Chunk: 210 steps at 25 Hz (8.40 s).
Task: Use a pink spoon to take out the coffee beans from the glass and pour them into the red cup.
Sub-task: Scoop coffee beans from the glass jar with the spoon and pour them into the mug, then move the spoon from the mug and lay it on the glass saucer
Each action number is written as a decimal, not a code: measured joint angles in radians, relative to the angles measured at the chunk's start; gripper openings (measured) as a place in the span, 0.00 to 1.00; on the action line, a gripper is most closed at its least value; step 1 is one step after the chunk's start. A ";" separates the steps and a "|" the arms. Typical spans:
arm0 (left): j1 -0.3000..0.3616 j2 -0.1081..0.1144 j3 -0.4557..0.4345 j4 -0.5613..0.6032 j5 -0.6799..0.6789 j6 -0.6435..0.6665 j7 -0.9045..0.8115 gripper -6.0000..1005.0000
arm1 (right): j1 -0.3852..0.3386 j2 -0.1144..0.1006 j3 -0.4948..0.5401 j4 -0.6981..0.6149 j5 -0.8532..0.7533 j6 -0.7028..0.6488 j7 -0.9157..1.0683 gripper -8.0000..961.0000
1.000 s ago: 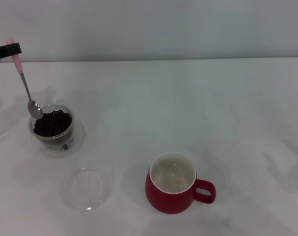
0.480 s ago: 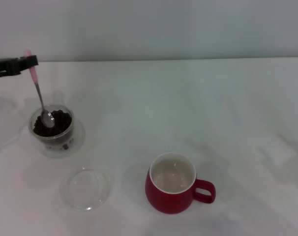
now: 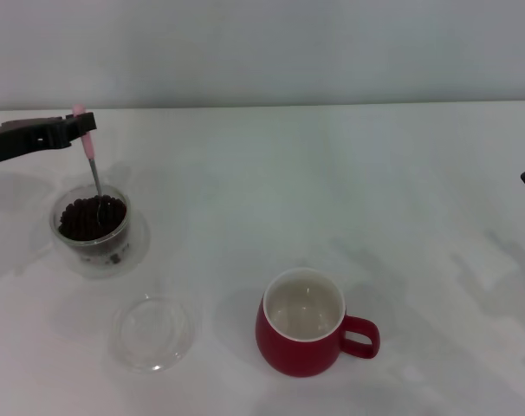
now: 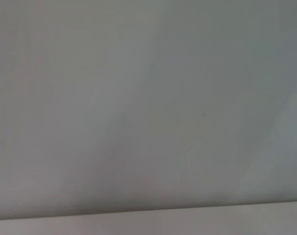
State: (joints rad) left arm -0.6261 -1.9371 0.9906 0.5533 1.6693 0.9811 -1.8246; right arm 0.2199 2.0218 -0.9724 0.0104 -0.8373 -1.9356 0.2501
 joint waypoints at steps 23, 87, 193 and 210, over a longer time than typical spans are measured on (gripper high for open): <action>0.116 -0.070 -0.188 -0.108 -0.146 -0.004 -0.044 0.13 | 0.051 -0.003 0.010 -0.006 0.001 0.086 0.000 0.70; 0.091 -0.072 -0.064 -0.272 -0.458 0.361 0.015 0.13 | 0.090 -0.003 0.015 -0.014 -0.008 0.132 0.000 0.70; 0.171 -0.016 0.120 -0.015 -0.190 0.282 0.090 0.13 | 0.093 0.000 0.026 0.006 0.153 0.136 0.178 0.69; 0.116 -0.098 0.130 -0.073 -0.111 0.218 0.207 0.13 | 0.099 -0.001 0.026 0.011 0.153 0.136 0.187 0.69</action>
State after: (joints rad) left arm -0.5097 -2.0351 1.1205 0.4800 1.5583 1.1995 -1.6173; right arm 0.3187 2.0203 -0.9464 0.0218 -0.6840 -1.7992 0.4372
